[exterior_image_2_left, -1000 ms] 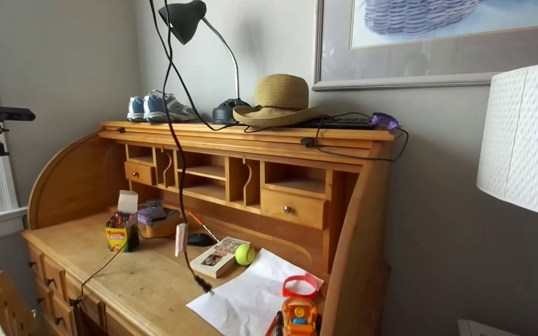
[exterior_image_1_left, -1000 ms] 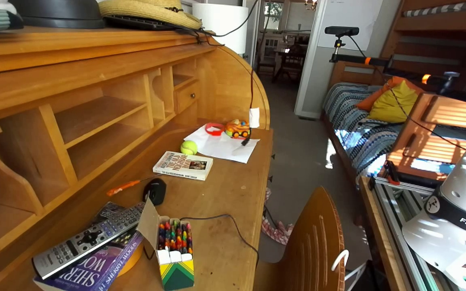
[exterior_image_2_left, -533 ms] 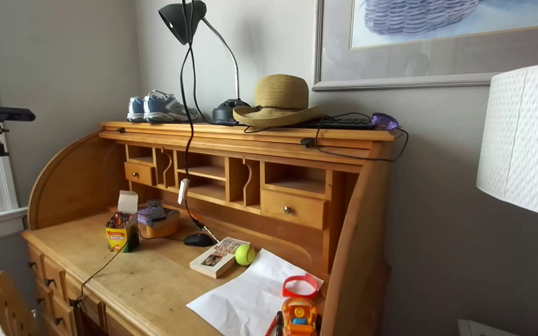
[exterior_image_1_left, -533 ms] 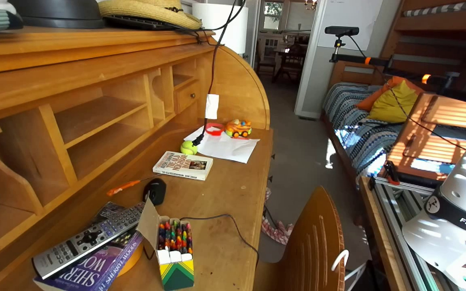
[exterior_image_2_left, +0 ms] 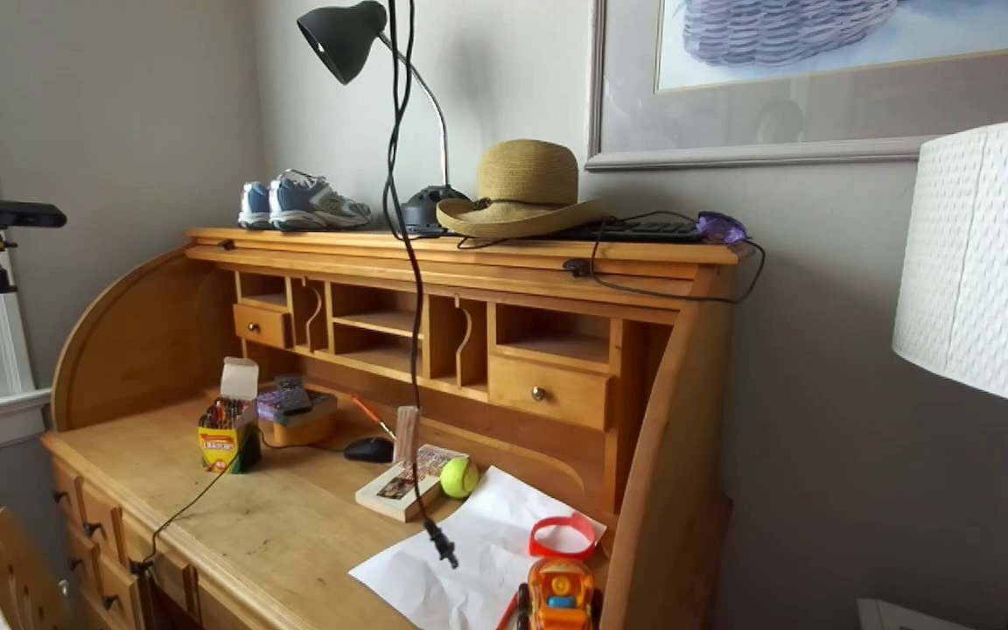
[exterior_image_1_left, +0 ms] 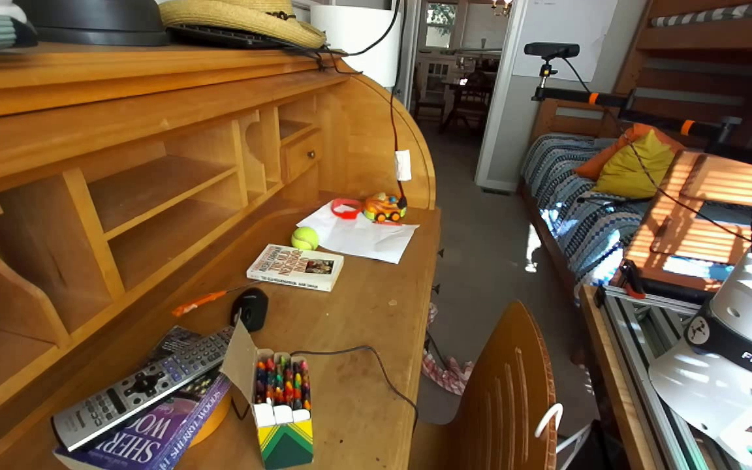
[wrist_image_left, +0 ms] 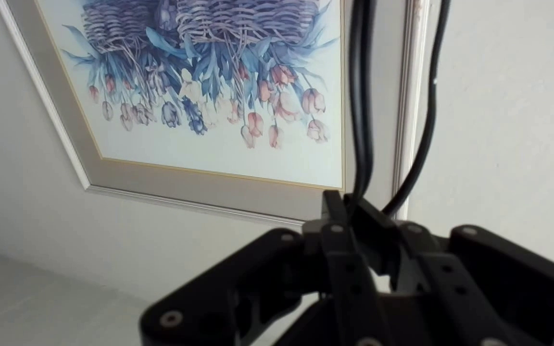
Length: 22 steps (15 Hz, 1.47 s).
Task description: Put the cable on the top
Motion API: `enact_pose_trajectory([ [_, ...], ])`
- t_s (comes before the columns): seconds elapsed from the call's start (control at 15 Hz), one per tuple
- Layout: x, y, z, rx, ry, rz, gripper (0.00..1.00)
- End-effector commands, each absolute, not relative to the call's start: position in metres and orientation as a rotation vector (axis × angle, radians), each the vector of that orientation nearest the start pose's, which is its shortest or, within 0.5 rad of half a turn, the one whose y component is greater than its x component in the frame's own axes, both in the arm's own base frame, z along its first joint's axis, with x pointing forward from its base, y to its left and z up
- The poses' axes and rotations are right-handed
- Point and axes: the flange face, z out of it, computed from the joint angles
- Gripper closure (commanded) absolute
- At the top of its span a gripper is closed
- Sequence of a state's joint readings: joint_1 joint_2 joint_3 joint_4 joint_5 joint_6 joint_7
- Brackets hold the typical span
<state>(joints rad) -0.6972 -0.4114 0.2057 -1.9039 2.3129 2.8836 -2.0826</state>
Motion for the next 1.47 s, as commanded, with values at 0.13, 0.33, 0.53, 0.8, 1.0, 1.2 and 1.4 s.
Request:
enact_pose_trajectory([
  [0.13,0.397,-0.23,0.745,-1.973,0.407,-2.579,0.98],
  [0.33,0.412,-0.22,0.764,-1.876,0.355,-2.568,0.98],
  [0.53,0.435,-0.208,0.783,-1.76,0.4,-2.522,0.98],
  [0.8,0.472,-0.195,0.801,-1.71,0.464,-2.463,0.98],
  [1.0,0.491,-0.188,0.808,-1.773,0.617,-2.423,0.98],
  [1.2,0.509,-0.174,0.815,-1.786,0.738,-2.356,0.98],
  [1.4,0.552,-0.133,0.777,-1.855,0.67,-2.215,0.98],
])
